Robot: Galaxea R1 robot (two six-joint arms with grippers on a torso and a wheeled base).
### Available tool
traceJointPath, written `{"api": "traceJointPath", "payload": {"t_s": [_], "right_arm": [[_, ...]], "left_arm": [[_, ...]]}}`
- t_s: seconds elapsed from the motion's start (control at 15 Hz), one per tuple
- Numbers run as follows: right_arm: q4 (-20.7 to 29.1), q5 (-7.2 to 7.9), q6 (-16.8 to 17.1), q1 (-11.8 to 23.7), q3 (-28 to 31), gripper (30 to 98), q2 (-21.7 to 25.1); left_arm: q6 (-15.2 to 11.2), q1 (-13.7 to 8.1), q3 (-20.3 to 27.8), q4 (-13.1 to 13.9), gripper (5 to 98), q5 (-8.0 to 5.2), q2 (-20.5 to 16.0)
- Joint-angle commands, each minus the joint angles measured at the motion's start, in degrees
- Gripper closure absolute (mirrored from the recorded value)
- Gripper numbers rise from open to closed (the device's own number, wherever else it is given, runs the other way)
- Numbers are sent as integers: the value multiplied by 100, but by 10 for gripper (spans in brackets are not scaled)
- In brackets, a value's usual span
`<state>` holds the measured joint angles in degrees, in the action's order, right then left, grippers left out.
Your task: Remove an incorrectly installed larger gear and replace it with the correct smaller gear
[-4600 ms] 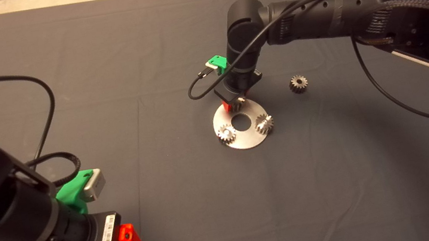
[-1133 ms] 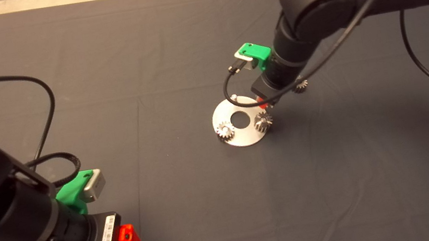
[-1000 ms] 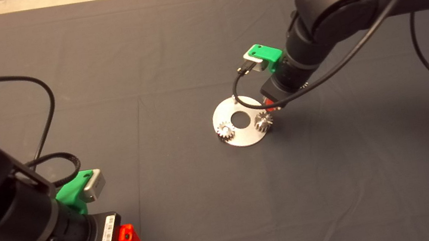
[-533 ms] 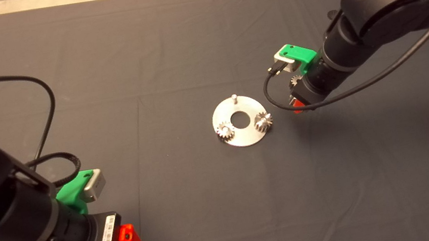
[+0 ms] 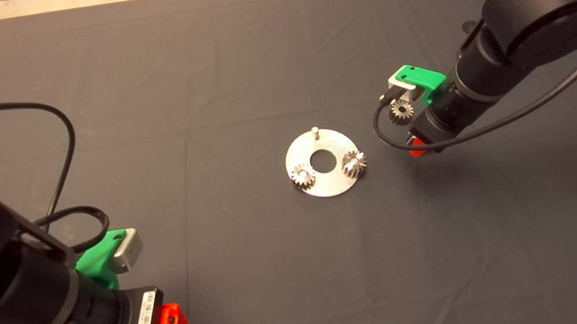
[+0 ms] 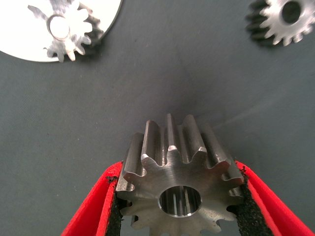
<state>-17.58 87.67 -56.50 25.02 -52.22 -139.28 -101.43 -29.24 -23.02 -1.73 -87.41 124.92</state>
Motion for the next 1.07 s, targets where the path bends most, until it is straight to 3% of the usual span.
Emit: {"api": "traceJointPath", "payload": {"t_s": [0.0, 1.0], "right_arm": [[35, 733, -36, -130, 74, 804, 71], [-219, 733, 17, -488, 74, 805, 207]], "left_arm": [[-44, -82, 97, 76, 61, -285, -6], [-26, -82, 97, 76, 61, -286, 3]]}}
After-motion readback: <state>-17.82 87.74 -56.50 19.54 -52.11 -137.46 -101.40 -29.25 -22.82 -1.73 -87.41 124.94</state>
